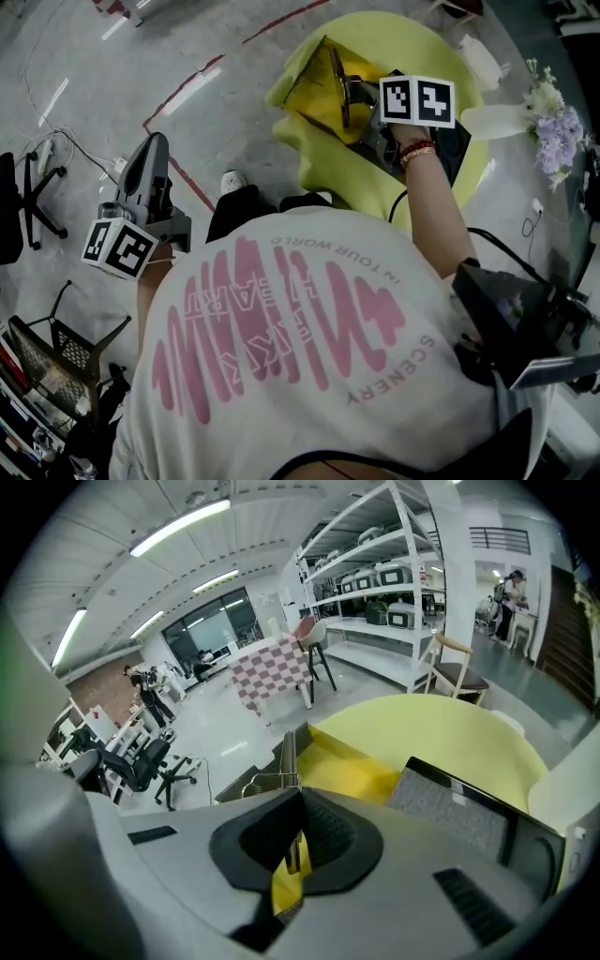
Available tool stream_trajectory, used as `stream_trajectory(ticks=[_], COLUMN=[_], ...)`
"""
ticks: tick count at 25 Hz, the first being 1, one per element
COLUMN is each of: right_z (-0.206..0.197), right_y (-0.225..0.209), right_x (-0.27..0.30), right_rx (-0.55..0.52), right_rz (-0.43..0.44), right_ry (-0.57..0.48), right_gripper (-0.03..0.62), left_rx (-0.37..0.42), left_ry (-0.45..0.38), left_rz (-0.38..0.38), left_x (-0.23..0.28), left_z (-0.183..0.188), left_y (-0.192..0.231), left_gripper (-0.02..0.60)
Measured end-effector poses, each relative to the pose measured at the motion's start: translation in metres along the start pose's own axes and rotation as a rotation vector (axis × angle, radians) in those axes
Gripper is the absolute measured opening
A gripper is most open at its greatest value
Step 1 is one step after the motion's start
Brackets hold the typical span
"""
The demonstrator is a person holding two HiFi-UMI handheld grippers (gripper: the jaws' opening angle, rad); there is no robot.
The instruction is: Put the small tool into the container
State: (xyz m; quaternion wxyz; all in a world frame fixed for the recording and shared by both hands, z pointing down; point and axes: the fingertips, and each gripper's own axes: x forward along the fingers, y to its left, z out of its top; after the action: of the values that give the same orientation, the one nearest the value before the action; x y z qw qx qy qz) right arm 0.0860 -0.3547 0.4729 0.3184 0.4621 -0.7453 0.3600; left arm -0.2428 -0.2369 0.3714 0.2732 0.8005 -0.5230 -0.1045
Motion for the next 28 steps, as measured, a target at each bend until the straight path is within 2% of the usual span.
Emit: stream_trajectory(ticks=[7,16,28], right_z=[0.006,0.005,0.003], right_y=[-0.009,-0.018,-0.021], right_x=[0.009,0.023,0.031], right_rx=[0.034,0.063,0.07], right_rz=[-0.014,-0.047,-0.096], right_ry=[0.037,0.096,0.111], right_gripper=[0.008,0.008,0.008], left_rx=[-0.01,-0.023,-0.039], left_ry=[-0.016,-0.014,-0.022], left_rz=[0.029,0.025,0.038], left_x=[-0.008,-0.006,-0.016], left_z=[0.0,-0.005,-0.009], left_y=[0.006,0.009,0.018], left_gripper=[0.006,0.006,0.006])
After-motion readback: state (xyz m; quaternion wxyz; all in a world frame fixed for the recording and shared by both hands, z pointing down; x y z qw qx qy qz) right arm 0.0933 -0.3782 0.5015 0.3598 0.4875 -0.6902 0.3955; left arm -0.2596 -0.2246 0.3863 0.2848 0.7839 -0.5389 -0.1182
